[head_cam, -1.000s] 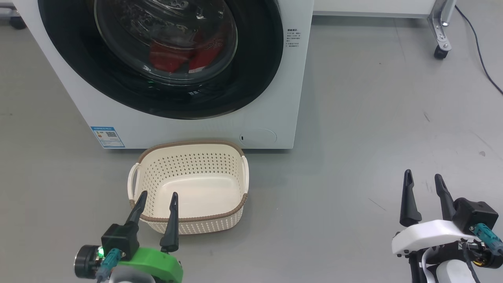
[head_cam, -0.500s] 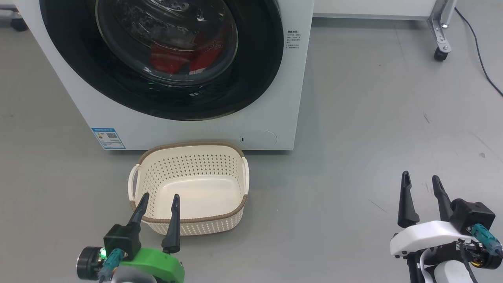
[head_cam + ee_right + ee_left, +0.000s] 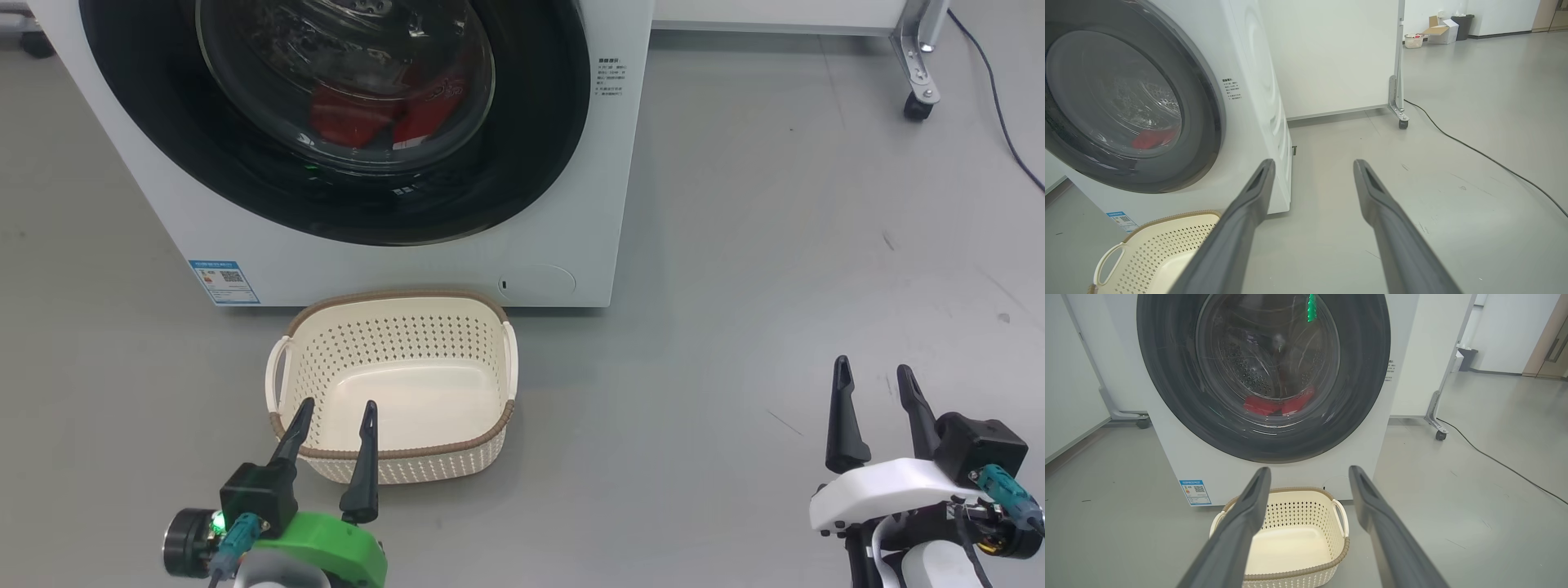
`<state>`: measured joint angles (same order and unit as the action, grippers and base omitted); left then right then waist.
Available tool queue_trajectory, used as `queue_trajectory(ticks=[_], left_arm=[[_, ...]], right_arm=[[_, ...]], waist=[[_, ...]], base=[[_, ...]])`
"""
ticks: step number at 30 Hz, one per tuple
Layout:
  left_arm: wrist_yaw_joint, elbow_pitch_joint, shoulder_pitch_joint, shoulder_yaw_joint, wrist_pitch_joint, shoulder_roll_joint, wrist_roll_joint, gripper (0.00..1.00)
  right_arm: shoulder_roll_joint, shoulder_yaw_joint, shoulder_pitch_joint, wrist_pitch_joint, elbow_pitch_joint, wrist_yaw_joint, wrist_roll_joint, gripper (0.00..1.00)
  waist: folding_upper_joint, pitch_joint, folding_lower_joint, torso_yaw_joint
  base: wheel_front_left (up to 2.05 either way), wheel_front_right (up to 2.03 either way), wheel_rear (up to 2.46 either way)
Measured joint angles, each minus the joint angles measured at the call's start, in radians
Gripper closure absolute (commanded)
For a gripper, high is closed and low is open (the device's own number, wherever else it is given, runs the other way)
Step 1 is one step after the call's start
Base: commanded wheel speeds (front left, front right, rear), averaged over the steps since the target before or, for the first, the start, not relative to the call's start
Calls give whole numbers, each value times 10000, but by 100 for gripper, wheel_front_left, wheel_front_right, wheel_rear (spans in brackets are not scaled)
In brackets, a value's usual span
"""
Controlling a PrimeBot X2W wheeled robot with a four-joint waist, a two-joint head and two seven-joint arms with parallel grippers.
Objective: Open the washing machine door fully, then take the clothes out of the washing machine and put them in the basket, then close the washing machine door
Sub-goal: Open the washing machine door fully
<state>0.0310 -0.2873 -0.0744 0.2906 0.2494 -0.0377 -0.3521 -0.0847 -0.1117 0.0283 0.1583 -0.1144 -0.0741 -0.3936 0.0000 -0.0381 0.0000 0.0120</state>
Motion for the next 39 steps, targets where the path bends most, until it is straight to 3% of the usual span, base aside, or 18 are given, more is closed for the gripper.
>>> queue_trajectory(ticks=[2,3,5,6,10,16,26,35,39], left_arm=[[4,19,-45,4,0,0,0,0],[4,27,-81,6,-2,-2,0,0],[4,58,-155,25,0,-2,0,0],[4,73,-181,36,0,-2,0,0],[2,130,-268,102,0,-2,-2,0],[2,278,-449,267,0,-2,-4,0],[-23,508,-1091,493,0,0,-15,0],[-56,788,-1771,627,0,2,-105,0],[-56,857,-2024,654,0,2,-182,0]], right_arm=[[-6,-2,-16,2,21,0,4,0],[-17,-8,-37,8,38,0,6,19],[-71,-25,-107,19,104,8,38,84],[-104,-25,-163,61,138,10,98,100],[-178,0,-392,71,297,31,92,100],[-184,307,-868,56,539,332,-456,100],[-31,1317,-2330,-518,920,811,-2665,100],[40,2351,-4103,-1574,1043,800,-4840,100],[50,2602,-4998,-2174,1022,644,-5649,100]], waist=[[0,-59,0,-7],[0,-94,0,-11],[0,-167,0,-20],[0,-211,0,-27],[0,-423,0,-63],[0,-852,0,-163],[0,-1811,0,-469],[0,-2806,0,-885],[0,-3252,0,-1089]], base=[[0,0,0],[0,0,0],[0,0,0],[0,0,0],[0,0,0],[0,0,0],[0,0,0],[0,0,0],[0,0,0]])
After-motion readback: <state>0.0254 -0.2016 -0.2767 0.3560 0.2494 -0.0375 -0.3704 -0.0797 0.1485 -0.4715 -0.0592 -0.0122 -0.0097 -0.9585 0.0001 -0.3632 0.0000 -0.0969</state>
